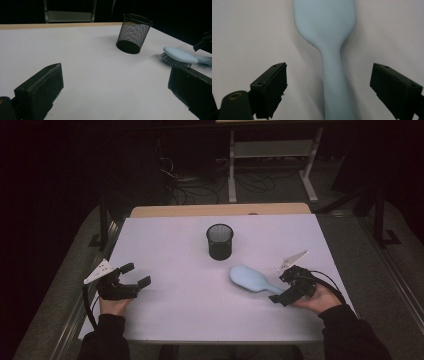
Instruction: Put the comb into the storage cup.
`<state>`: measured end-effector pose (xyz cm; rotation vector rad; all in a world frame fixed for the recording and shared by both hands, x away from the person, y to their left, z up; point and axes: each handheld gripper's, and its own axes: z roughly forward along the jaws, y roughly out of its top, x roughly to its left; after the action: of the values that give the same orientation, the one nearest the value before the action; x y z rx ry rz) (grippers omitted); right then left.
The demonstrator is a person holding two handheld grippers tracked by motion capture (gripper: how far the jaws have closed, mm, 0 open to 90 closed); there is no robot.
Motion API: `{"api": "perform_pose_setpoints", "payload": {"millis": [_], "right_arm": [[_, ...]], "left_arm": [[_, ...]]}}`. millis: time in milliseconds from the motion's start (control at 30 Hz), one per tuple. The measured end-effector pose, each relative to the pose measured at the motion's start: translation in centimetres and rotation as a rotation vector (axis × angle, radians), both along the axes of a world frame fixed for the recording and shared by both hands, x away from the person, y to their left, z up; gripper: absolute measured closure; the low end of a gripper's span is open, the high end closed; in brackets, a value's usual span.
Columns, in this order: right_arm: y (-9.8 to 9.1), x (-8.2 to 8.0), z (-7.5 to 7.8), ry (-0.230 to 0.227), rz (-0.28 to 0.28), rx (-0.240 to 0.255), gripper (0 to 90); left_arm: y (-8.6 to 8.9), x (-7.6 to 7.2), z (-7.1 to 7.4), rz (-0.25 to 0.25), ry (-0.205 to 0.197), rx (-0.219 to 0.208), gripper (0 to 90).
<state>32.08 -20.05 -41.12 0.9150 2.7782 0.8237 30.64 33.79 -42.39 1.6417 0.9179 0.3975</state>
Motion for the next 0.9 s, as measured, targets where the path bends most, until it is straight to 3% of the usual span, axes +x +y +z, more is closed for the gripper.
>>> {"api": "perform_pose_setpoints", "payload": {"millis": [167,533,900], "right_arm": [[0.4,0.6,-0.4,-0.002,0.009,-0.014,6.8],[1.0,1.3,-1.3,0.012,0.032,-0.039,7.7],[1.2,1.7,-1.8,0.027,0.069,-0.043,22.5]], "left_arm": [[0.0,0.0,0.0,-0.001,0.002,0.0,0.0],[0.0,0.0,0.0,-0.001,0.002,0.003,0.0],[-0.1,0.1,-0.1,-0.001,0.004,0.005,0.0]]}}
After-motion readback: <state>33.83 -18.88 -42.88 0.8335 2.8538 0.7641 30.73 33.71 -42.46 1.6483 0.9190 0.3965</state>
